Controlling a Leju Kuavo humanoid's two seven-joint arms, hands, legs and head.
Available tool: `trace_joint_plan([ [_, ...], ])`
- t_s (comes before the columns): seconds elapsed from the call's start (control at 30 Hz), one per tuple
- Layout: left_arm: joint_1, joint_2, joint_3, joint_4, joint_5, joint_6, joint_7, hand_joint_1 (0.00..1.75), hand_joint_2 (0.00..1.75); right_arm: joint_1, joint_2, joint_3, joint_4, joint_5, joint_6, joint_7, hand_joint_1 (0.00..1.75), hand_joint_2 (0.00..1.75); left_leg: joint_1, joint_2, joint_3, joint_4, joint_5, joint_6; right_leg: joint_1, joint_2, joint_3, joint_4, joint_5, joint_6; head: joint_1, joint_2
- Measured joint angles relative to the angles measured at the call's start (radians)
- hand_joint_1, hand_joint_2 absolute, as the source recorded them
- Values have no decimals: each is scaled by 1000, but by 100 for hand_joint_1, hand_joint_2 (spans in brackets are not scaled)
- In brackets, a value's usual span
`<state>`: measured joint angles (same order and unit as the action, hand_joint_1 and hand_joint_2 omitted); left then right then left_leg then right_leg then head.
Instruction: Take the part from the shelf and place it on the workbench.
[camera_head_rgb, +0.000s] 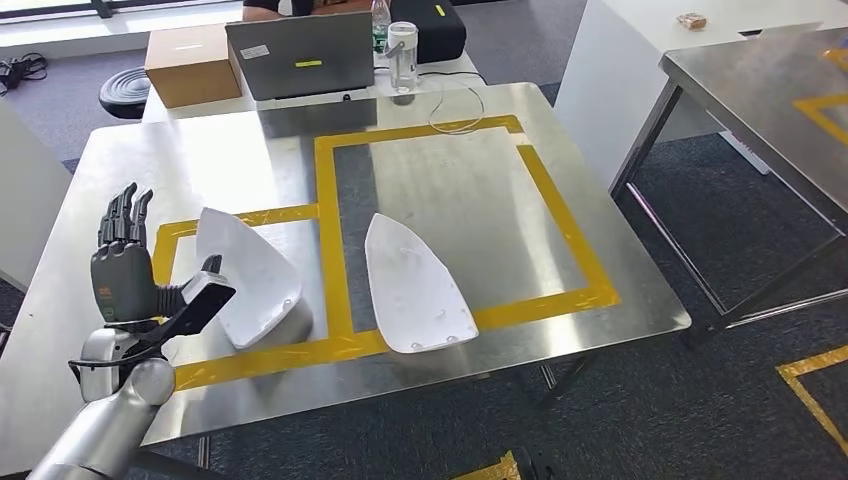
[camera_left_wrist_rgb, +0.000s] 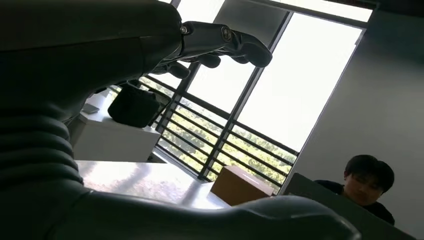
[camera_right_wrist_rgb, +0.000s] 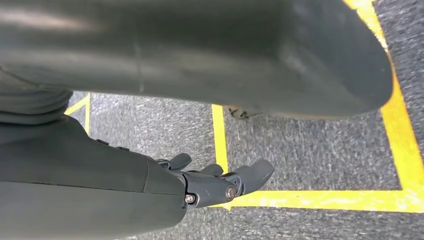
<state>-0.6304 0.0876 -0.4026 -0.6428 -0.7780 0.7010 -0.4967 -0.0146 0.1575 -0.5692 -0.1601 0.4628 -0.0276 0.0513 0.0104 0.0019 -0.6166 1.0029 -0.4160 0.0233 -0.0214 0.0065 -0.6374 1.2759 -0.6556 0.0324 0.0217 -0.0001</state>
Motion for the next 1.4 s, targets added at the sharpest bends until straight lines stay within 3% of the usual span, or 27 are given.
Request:
trace_joint_plan([
  [0.03, 30, 1, 17, -49, -4, 0, -3, 0, 0, 1, 0, 0, 0, 0, 0, -4, 0, 0, 2, 0, 0, 2, -1, -3, -4, 0, -2, -4, 20, 4, 0, 0],
  [0.1, 90, 4, 46, -154, -2, 0, -5, 0, 0, 1, 0, -1, 0, 1, -1, -11, 0, 0, 11, 1, -2, 12, -5, -15, -14, -3, 47, -118, 92, 14, 0, 0],
  [0.17, 142, 9, 64, -254, 0, 1, 10, 0, 0, 1, 1, -1, 0, 3, -1, -10, 0, 0, 15, -1, -9, 25, -7, -33, -14, 2, 95, -220, 137, 15, 2, 0],
  [0.2, 167, 11, 69, -301, -9, 1, 22, 0, 0, 0, 2, -1, 0, 4, -1, -9, 0, 0, 13, -4, -12, 29, -6, -42, -14, 5, 102, -239, 140, 8, 3, 0],
  [0.3, 244, 16, 81, -419, -68, 1, 51, 0, 0, -2, 2, -1, 0, 9, 1, -7, 0, 0, 14, -7, -21, 28, 1, -67, -11, 9, 87, -238, 144, -27, 4, 0],
  [0.33, 270, 16, 87, -452, -84, 1, 56, 0, 0, -2, 2, -1, 0, 11, 2, -8, 0, 0, 16, -7, -27, 38, -13, -73, -10, 8, 82, -239, 150, -38, 4, 0],
  [0.4, 326, 16, 103, -517, -100, 1, 58, 0, 0, -2, 2, -1, 0, 17, 3, -12, 0, 0, 17, -6, -56, 115, -82, -77, -9, 6, 71, -242, 162, -55, 3, 0],
  [0.47, 385, 16, 116, -579, -98, 1, 58, 0, 0, 0, 2, -1, 0, 24, 5, -14, 0, 0, 14, -6, -92, 239, -159, -77, -2, 6, 58, -242, 172, -63, 4, 0],
  [0.5, 411, 15, 119, -605, -89, 1, 58, 0, 0, 1, 2, -1, 0, 27, 7, -14, 0, 0, 13, -6, -97, 280, -176, -75, 2, 5, 51, -241, 177, -64, 4, 0],
  [0.53, 437, 15, 120, -630, -74, 0, 58, 0, 0, 1, 1, -1, 0, 29, 9, -15, 0, 0, 11, -6, -86, 287, -175, -71, 6, 5, 44, -240, 182, -65, 4, 0],
  [0.57, 460, 15, 121, -655, -54, 0, 59, 0, 0, 1, 1, -1, 0, 32, 10, -15, 0, 0, 9, -6, -56, 256, -159, -65, 10, 5, 37, -239, 186, -65, 4, 0],
  [0.67, 512, 14, 117, -719, 9, -16, 60, 0, 0, 0, 0, -1, 0, 39, 11, -17, 0, 0, -3, -5, 74, 69, -112, -43, 16, 3, 27, -239, 199, -58, 5, 0],
  [0.73, 540, 10, 111, -748, 49, -36, 56, 0, 0, -1, 0, -1, 0, 42, 10, -18, 0, 0, -13, -4, 99, 20, -106, -37, 14, 1, 25, -243, 211, -46, 7, 0],
  [0.8, 570, 4, 101, -764, 72, -48, 54, 0, 0, -2, 0, -1, 0, 43, 9, -23, 0, 0, -13, -3, 92, 11, -89, -29, 12, 2, 22, -248, 221, -33, 8, 0],
  [0.83, 583, 0, 94, -768, 80, -53, 53, 0, 0, -2, 0, -1, 0, 43, 9, -26, 0, 0, -11, -2, 88, 6, -79, -22, 12, 2, 17, -242, 212, -28, 9, 0],
  [0.9, 608, -10, 79, -770, 95, -62, 52, 0, 0, -3, 0, -1, 0, 45, 8, -30, 0, 0, -5, 3, 72, -2, -59, -8, 12, 1, -9, -177, 148, -19, 13, 0],
  [0.97, 629, -20, 67, -768, 120, -79, 51, 0, 0, -4, 0, -1, 0, 48, 8, -27, 0, 0, -6, 6, 49, 1, -44, 0, 10, 0, -47, -55, 65, -10, 17, 0],
  [1.0, 637, -24, 62, -767, 133, -87, 51, 0, 0, -4, 0, -1, 0, 49, 8, -25, 0, 0, -6, 8, 37, 4, -38, 0, 9, 0, -56, -9, 44, -6, 18, 0],
  [1.03, 643, -28, 58, -766, 143, -93, 52, 0, 0, -4, 0, -1, 0, 50, 8, -24, 0, 0, -6, 9, 25, 8, -32, 0, 7, 0, -49, 6, 41, -3, 18, 0],
  [1.07, 648, -31, 55, -765, 150, -98, 54, 0, 0, -4, 0, -1, 0, 52, 8, -23, 0, 0, -6, 9, 14, 12, -27, -2, 6, 0, -23, -21, 57, -1, 18, 0],
  [1.1, 653, -33, 53, -765, 155, -102, 57, 0, 0, -5, -1, -1, 0, 55, 8, -21, 0, 0, -5, 9, 4, 16, -23, -5, 4, -1, 20, -80, 83, -1, 19, 0],
  [1.17, 660, -38, 51, -763, 173, -118, 69, 0, 0, -7, -1, -1, 0, 62, 8, -13, 0, 0, -5, 10, -12, 23, -14, -14, 6, -2, 104, -216, 117, -9, 23, 0],
  [1.2, 663, -40, 51, -759, 183, -129, 77, 0, 0, -7, -1, -1, 0, 65, 8, -9, 0, 0, -4, 10, -16, 24, -9, -20, 9, -1, 125, -255, 125, -15, 25, 0],
  [1.27, 663, -46, 48, -733, 202, -146, 90, 0, 0, -6, -1, -1, 0, 72, 8, -3, 0, 0, -4, 11, -19, 18, 6, -33, 17, 0, 125, -271, 137, -29, 30, 0],
  [1.33, 652, -54, 46, -666, 227, -159, 94, 0, 0, -8, 0, -1, 0, 78, 10, -1, 0, 0, -4, 7, -25, 14, 9, -44, 11, -4, 119, -284, 154, -42, 32, 0],
  [1.4, 626, -63, 45, -553, 271, -179, 93, 0, 0, -13, -1, -1, 0, 83, 14, -7, 0, 0, -4, 2, -46, 61, -43, -54, 4, -9, 110, -297, 175, -56, 33, 0],
])
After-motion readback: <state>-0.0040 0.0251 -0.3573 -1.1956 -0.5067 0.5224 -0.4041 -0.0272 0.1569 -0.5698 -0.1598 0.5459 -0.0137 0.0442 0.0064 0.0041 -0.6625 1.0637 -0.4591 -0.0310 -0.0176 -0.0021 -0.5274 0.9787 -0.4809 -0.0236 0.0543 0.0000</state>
